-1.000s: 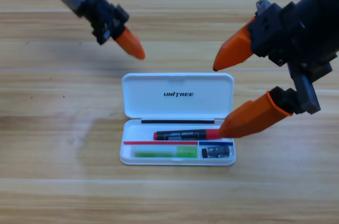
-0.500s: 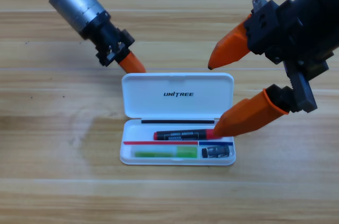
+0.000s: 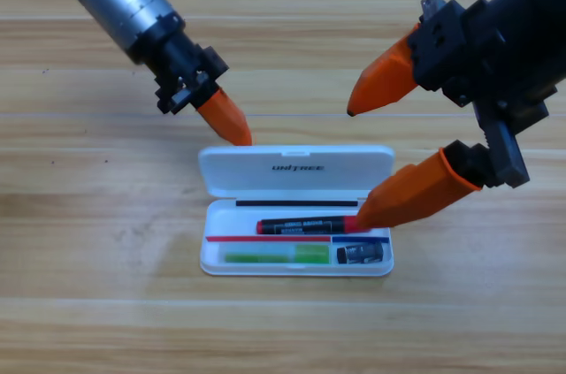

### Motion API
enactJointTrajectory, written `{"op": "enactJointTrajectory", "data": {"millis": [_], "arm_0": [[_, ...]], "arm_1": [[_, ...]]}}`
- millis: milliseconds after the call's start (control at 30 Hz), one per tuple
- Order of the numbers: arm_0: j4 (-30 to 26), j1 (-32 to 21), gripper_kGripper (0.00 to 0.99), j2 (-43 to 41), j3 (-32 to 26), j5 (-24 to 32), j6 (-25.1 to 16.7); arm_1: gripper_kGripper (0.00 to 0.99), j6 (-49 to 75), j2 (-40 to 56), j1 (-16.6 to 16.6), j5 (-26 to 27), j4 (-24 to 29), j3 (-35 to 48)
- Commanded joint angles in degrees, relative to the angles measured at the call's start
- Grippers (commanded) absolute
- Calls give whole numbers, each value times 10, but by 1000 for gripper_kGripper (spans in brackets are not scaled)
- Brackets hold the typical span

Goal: Clean up eraser and pencils

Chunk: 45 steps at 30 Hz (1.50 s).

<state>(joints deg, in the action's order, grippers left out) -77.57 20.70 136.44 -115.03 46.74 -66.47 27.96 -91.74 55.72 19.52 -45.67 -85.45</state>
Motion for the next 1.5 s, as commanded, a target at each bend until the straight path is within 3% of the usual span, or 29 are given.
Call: {"op": "enactJointTrajectory", "data": {"millis": [33,433,1033,1500], "arm_0": [[0,18,0,3,34,10,-17],[18,50,0,-6,68,-1,-31],[71,92,0,-7,84,-57,32],[179,119,0,-60,186,-130,86]], "arm_1": [[962,-4,5,10,10,7,14],[962,-5,5,10,10,7,12],[962,-9,3,10,15,7,5],[962,-12,2,10,15,7,4]]}}
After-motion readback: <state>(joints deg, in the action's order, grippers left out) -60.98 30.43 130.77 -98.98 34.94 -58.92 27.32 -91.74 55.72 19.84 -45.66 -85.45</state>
